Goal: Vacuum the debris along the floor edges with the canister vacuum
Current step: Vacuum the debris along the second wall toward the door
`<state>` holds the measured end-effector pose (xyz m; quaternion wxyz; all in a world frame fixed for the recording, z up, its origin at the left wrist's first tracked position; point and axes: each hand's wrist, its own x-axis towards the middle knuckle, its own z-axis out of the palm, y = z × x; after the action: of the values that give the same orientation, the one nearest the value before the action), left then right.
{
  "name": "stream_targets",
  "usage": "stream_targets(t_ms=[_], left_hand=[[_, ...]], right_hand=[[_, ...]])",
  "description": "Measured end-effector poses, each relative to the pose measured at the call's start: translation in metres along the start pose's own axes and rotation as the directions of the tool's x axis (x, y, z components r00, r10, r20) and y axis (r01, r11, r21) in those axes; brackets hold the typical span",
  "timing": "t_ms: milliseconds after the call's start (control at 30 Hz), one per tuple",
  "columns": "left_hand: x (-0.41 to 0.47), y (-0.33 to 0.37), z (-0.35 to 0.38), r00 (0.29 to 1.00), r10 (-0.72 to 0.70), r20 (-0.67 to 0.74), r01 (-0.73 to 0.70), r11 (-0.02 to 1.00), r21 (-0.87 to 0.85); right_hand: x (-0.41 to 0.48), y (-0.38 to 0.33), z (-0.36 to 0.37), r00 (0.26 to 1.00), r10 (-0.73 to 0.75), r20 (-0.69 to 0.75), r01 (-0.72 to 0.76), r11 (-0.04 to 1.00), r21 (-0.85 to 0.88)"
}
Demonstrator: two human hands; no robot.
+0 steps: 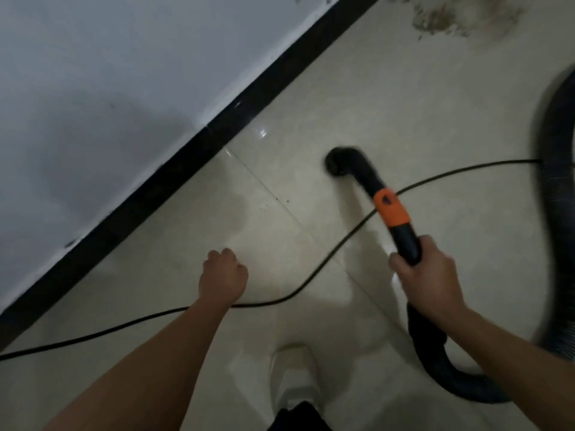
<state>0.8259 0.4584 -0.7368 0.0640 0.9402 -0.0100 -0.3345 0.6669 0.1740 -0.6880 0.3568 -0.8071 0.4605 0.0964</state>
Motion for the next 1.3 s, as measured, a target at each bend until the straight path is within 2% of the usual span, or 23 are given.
stream_targets(t_ms=[67,100,233,367,500,600,667,767,833,967,1033,1100,1167,1233,1300], left_hand=[[0.014,-0.007,0.006,0.998,0.000,-0.055,0.001,1.000,0.019],[0.018,-0.007,0.010,0.996,0.005,-0.083,-0.003,0.999,0.032],[0.023,-0.008,0.033,0.987,0.023,-0.161,0.014,0.974,0.228],[0.023,-0.020,0.038,0.979,0.050,-0.200,0.006,0.962,0.271],[0.017,-0.020,0.024,0.996,0.035,-0.082,-0.017,0.978,0.209],[0.002,-0.007,0.013,0.999,0.017,0.038,-0.022,0.990,0.138],[-0.010,0.008,0.004,0.995,0.077,0.061,-0.085,0.986,0.143],[-0.018,0.034,-0.014,0.983,0.181,0.029,-0.184,0.968,0.171],[-0.020,0.057,-0.029,0.978,0.207,-0.007,-0.203,0.962,0.184],[-0.029,0.125,-0.048,0.968,0.251,-0.012,-0.245,0.952,0.186],[-0.035,0.162,-0.053,0.952,0.307,-0.007,-0.299,0.934,0.194],[-0.032,0.196,-0.058,0.930,0.366,-0.027,-0.352,0.911,0.213],[-0.024,0.222,-0.059,0.911,0.409,-0.057,-0.389,0.897,0.211],[-0.011,0.238,-0.053,0.896,0.441,-0.060,-0.420,0.882,0.212],[0.006,0.247,-0.041,0.887,0.462,-0.020,-0.445,0.863,0.239]], right_hand=[[-0.014,0.005,0.015,0.980,-0.106,0.166,0.120,0.990,-0.076],[-0.015,0.007,0.020,0.967,-0.149,0.206,0.169,0.982,-0.084],[0.002,0.012,0.037,0.973,-0.168,0.155,0.174,0.984,-0.024],[0.011,0.005,0.056,0.910,-0.296,0.291,0.333,0.939,-0.086],[0.022,-0.006,0.052,0.932,-0.324,0.162,0.325,0.945,0.021],[0.014,0.008,0.041,0.900,-0.353,0.255,0.385,0.919,-0.087],[0.017,0.024,0.024,0.917,-0.323,0.235,0.351,0.932,-0.086],[0.037,0.045,-0.013,0.984,-0.166,0.061,0.153,0.972,0.177],[0.049,0.053,-0.040,0.993,-0.092,0.068,0.058,0.914,0.401],[0.060,0.059,-0.096,0.974,-0.101,0.201,-0.070,0.714,0.697],[0.065,0.062,-0.117,0.972,-0.082,0.221,-0.115,0.652,0.749],[0.078,0.064,-0.129,0.989,-0.030,0.143,-0.090,0.647,0.757],[0.098,0.069,-0.134,0.996,0.090,0.011,-0.069,0.672,0.738],[0.119,0.075,-0.137,0.969,0.214,-0.120,-0.067,0.701,0.710],[0.136,0.081,-0.134,0.951,0.242,-0.195,-0.063,0.765,0.641]])
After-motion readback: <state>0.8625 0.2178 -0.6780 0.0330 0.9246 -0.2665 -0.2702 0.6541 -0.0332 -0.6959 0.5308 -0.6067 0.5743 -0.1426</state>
